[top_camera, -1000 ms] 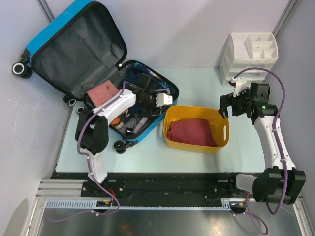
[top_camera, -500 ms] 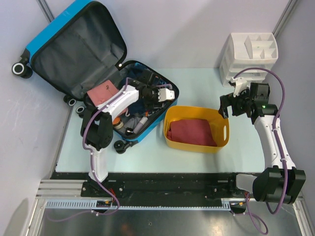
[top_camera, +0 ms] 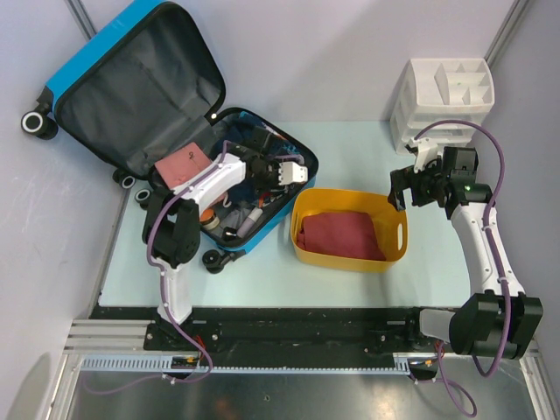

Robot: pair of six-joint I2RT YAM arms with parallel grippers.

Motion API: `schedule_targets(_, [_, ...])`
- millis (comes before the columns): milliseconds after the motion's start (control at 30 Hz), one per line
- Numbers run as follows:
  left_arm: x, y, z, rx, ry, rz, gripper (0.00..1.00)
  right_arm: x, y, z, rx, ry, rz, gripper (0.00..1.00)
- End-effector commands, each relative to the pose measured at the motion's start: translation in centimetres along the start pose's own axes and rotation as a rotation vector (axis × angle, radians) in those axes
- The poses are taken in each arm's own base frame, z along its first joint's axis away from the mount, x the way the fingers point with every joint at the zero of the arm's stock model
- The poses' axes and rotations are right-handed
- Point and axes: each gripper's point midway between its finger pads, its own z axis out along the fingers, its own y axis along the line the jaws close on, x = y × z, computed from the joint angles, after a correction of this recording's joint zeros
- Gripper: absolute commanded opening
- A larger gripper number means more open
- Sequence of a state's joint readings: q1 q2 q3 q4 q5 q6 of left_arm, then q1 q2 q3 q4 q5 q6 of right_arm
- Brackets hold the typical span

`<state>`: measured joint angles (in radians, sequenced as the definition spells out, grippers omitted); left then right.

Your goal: Open, take out, and arrange the luggage

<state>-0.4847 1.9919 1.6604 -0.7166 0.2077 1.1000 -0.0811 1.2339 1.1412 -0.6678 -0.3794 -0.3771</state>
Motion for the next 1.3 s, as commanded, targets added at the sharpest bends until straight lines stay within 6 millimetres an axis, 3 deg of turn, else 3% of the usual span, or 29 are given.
schedule_targets(0, [-1.1,2.9,-2.9,-0.084,-0.044,-0.002,0.44,-2.5,-0.7,-0.8,0.025,-0.067,-0.018,1.00])
schedule_targets(33, [-1.2,3.2,-3.2,-0.089,-0.056,-0.008,0.33,-2.5,-0.7,-0.8,0.027,-0.067,-0.018,1.00])
schedule_targets(233, [-2.1,3.5,-5.1,-0.111,-0.098,-0.057,0.00,-2.6,-0.7,-0.7,0.023,-0.068,-0.017,0.99])
schedule_targets(433, [-3.9,4.6,-7.2,-0.096,-0.218,-0.308,0.00,-2.8,-0.7,-0.5,0.018,-0.074,-0.012,0.99])
schedule_targets(467, [-4.1,6.1,-8.7,-0.123,-0.256,-0.360,0.00,-2.8,-0.7,-0.5,0.018,-0.074,-0.012,0.99])
schedule_targets(567, [-5.1,7.3,-11.1,-0.102,-0.364,-0.544,0.00,-2.8,-0.6,-0.5,0.015,-0.074,-0.013,0.99])
schedule_targets(867, [-6.8,9.6,-18.1,-0.011,-0.598,-1.009,0.00,-2.9,-0.5,-0.4,0.007,-0.078,-0.007,0.99])
schedule_targets(967, [-7.4,9.2,-20.8,0.030,-0.658,-1.089,0.00,-2.8,-0.4,-0.6,0.006,-0.075,-0.004,0.99])
schedule_targets(1000, [-8.2,8.8,-22.9,0.015,-0.688,-1.071,0.00,-2.8,-0.4,-0.7,0.009,-0.077,-0.005,0.99])
schedule_targets(1100, [-9.1,7.8,-25.4,0.009,-0.721,-1.076,0.00,-2.6,-0.2,-1.0,0.009,-0.068,0.002,0.99])
schedule_targets(1267, [-10.3,3.7,-28.1,0.086,-0.752,-1.129,0.00,-2.2,-0.3,-1.5,0.025,-0.056,0.005,0.99])
